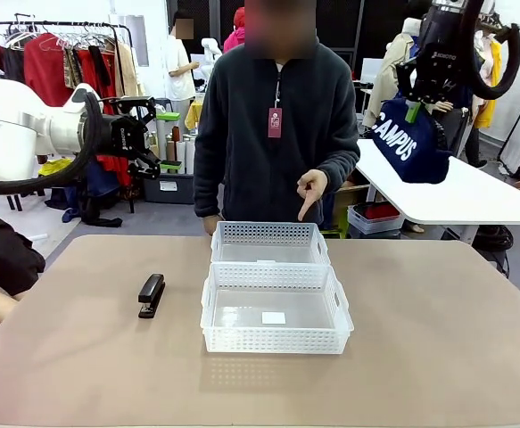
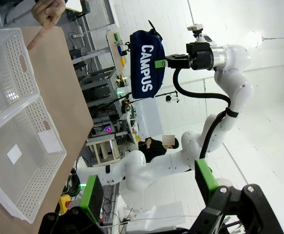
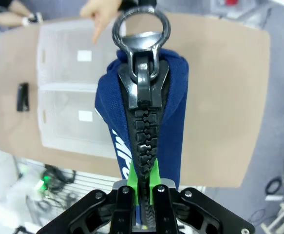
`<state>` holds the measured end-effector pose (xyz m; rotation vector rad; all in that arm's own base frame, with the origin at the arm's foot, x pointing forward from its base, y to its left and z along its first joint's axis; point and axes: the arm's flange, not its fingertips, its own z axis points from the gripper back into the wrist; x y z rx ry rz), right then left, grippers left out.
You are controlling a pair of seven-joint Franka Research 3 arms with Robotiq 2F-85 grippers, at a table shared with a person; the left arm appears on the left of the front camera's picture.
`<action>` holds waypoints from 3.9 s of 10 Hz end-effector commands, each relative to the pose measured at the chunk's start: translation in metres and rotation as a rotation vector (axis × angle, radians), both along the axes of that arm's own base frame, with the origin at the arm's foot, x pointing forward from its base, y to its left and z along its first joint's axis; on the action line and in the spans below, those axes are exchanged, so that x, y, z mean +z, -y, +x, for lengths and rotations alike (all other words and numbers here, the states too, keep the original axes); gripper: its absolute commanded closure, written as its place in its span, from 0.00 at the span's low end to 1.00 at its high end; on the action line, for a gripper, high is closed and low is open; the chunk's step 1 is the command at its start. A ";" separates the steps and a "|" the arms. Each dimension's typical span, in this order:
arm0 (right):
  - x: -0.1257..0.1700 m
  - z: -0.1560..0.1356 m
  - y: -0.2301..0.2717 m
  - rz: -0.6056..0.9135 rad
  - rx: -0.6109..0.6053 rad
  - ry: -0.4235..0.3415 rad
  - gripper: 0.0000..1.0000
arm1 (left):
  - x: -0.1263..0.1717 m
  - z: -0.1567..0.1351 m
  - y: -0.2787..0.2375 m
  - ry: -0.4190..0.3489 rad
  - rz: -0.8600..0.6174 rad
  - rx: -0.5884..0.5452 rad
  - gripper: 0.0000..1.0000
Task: Distribute items into two baskets.
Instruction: Move the picked Pencil pouch towards the Organizing basket indicated by the person, stopping as directed, then place the picked Pencil pouch into the Organizing basket as instructed by the person.
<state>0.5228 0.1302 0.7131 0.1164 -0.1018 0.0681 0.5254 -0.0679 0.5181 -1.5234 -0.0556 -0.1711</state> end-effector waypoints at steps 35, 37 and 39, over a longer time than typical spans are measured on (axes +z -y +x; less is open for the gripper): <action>-0.125 0.080 -0.211 -0.315 1.185 0.266 1.00 | 0.002 -0.001 0.000 0.003 -0.001 0.000 0.00; -0.125 0.080 -0.211 -0.315 1.185 0.266 1.00 | 0.002 -0.001 0.000 0.003 -0.001 0.000 0.00; -0.125 0.080 -0.211 -0.315 1.185 0.266 1.00 | 0.002 -0.001 0.000 0.003 -0.001 0.000 0.00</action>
